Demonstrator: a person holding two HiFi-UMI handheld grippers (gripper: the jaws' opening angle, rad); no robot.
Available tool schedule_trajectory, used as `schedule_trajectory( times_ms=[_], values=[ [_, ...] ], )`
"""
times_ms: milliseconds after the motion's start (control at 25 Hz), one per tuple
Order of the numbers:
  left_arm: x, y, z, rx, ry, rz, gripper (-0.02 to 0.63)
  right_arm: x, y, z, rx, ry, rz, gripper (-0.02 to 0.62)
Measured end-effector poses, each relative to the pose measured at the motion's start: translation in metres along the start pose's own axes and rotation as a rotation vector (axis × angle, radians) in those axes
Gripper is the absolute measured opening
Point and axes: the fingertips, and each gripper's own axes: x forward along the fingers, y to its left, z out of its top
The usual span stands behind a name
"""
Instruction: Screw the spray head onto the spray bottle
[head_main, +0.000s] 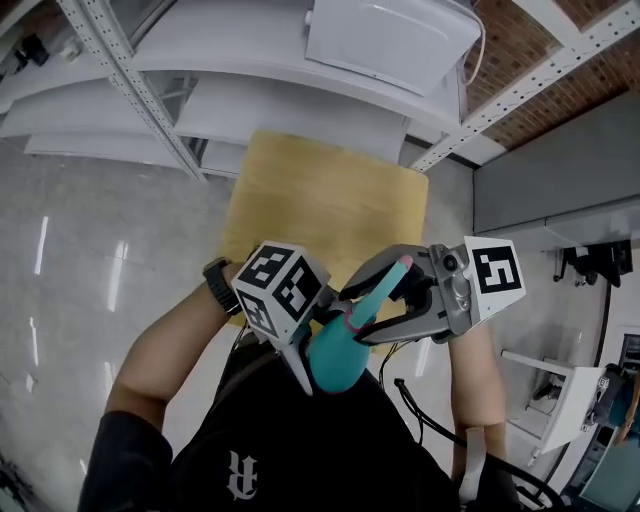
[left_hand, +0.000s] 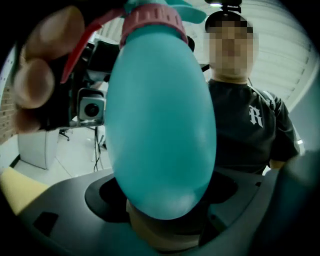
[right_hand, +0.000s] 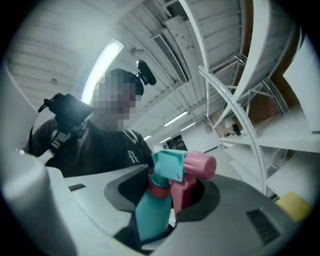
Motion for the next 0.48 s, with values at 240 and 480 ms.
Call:
schedule_trajectory(
  times_ms=[240,480],
  values=[
    [-0.012,0.018,-0.016,-0.064,0.064,0.140,0.417,-0.008,-0.021,-0.013,0.103,0.058,-0.181,0.141],
    [-0.036,0.036,-0.030,-0.096,0.114,0.231,0.417,-0.015,-0.046,-0.014,0.098,0.088,-0.319,0.138]
  ],
)
